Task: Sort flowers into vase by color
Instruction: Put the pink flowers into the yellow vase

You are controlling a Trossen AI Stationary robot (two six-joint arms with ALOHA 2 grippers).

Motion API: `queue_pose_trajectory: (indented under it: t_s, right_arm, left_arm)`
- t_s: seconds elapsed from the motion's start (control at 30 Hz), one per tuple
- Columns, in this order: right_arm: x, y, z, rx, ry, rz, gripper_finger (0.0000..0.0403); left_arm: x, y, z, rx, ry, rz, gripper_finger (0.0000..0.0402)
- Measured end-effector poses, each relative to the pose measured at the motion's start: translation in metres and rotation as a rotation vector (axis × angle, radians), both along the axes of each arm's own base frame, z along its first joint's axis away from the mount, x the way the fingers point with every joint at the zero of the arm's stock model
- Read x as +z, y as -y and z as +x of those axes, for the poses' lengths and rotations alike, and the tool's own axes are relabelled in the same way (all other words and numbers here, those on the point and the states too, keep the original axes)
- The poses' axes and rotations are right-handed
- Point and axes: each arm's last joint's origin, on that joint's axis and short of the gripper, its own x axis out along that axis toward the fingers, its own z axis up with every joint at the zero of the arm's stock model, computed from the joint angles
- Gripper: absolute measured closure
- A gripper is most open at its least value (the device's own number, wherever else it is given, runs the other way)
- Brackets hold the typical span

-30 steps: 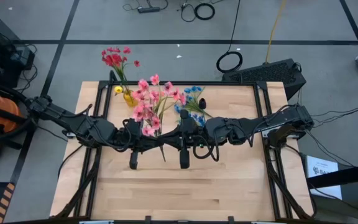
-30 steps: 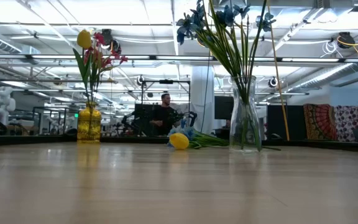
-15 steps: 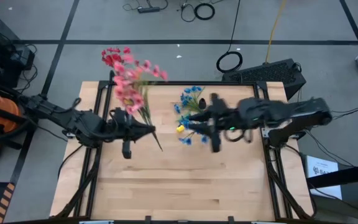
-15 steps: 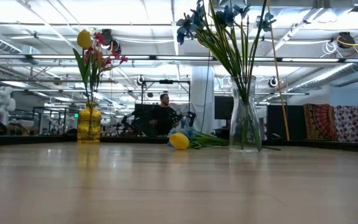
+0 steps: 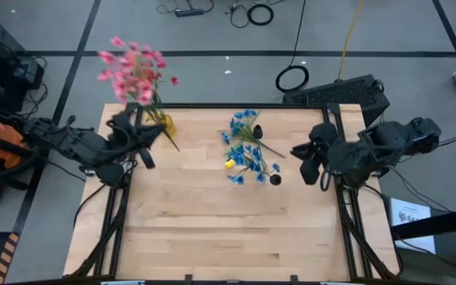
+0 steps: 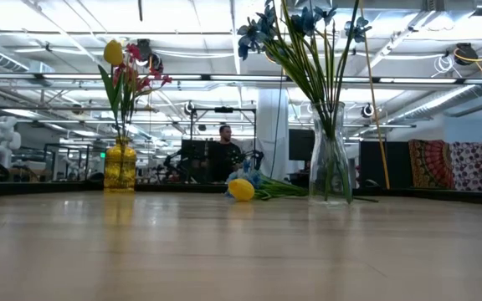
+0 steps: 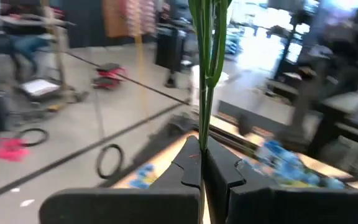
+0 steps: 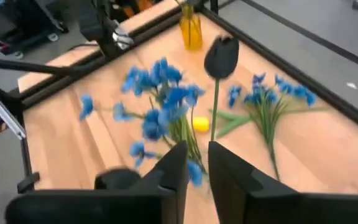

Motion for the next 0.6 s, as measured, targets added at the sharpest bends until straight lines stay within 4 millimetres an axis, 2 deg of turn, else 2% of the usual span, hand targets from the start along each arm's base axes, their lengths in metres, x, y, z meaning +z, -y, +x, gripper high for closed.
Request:
queue_pose_trajectory:
  t_s: [0.23,0.37,0.6]
  right_arm:
    - [-0.036,-0.013,-0.002,-0.043,-0.068,0.07,0.0384]
    - [-0.068,-0.017,0.0,-0.134,-0.095,0.11,0.04]
    - [-0.125,-0.021,0.006,-0.304,-0.102,0.224,0.0402]
  left_arm:
    - [0.015,-0.026,-0.037,0.105,0.06,0.052,0.0401]
    - [0.023,-0.037,-0.051,0.154,0.064,0.132,0.0401]
    - [0.041,-0.052,-0.068,0.239,0.015,0.283,0.0401]
